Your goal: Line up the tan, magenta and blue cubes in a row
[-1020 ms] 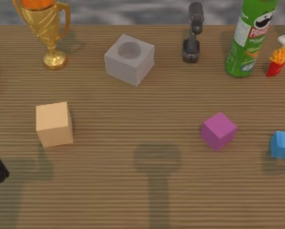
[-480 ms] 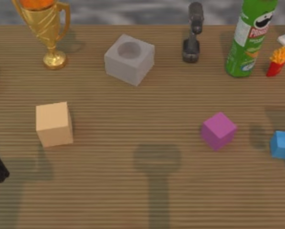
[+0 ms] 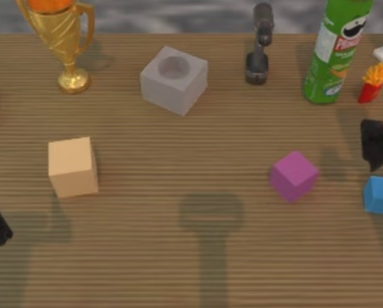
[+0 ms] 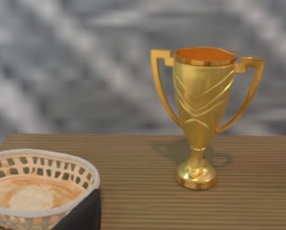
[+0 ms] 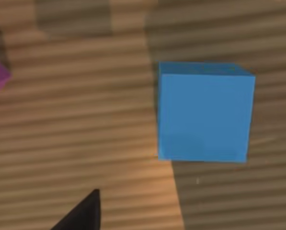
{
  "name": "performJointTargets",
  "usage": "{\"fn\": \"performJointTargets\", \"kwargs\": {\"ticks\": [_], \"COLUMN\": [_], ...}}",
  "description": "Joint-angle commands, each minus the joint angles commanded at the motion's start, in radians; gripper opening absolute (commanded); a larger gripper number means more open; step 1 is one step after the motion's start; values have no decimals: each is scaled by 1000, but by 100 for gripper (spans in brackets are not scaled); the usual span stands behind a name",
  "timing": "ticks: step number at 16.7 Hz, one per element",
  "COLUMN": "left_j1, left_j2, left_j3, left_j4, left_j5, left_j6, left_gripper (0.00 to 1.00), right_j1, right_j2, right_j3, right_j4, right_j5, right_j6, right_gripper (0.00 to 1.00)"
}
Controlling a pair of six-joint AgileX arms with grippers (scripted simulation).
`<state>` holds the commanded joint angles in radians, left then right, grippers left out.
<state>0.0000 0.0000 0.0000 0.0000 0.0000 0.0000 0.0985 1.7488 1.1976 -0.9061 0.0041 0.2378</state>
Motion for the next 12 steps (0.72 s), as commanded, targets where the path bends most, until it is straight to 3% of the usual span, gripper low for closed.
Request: {"fn": "performJointTargets", "kwargs": {"ticks": [5,12], "left_j1": [0,0], "left_j2": [0,0], "left_j3": [0,0], "left_j4": [0,0], "left_j5": [0,0], "left_j6": [0,0], "left_gripper": [100,100], "right_j1": [9,5], "right_j2": [160,170], "right_j3": [125,116], "right_j4": [-77,-60], "right_j5": [-3,-3], "right_j6": [24,23], "right_gripper": [100,100]}}
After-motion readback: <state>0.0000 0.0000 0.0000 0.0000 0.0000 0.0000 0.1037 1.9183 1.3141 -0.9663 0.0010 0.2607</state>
